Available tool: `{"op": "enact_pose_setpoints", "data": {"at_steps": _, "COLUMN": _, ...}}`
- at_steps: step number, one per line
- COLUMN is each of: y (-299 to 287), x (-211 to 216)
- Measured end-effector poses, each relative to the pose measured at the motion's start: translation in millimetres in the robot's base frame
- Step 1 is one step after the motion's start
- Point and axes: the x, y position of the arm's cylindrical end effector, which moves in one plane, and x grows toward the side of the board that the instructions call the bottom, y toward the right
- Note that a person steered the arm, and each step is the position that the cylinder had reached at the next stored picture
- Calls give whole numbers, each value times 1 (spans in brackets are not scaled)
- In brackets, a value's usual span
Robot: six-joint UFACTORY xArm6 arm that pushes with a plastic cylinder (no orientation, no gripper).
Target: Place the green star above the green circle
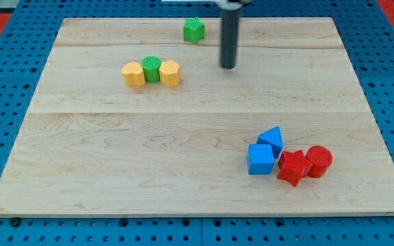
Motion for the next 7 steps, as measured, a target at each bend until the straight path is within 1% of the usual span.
{"op": "enact_pose_setpoints", "data": {"at_steps": 1, "y": 7, "x": -81}}
{"op": "enact_pose_setpoints", "data": {"at_steps": 2, "y": -27, "x": -111}}
{"op": "enact_pose_setpoints", "data": {"at_steps": 3, "y": -49, "x": -95}}
{"op": "enact_pose_setpoints", "data": {"at_steps": 4, "y": -98, "x": -71}}
{"op": "enact_pose_setpoints", "data": {"at_steps": 5, "y": -97, "x": -99}}
{"op": "enact_pose_setpoints", "data": {"at_steps": 6, "y": -126, "x": -97}}
{"op": "enact_pose_setpoints", "data": {"at_steps": 7, "y": -138, "x": -67}}
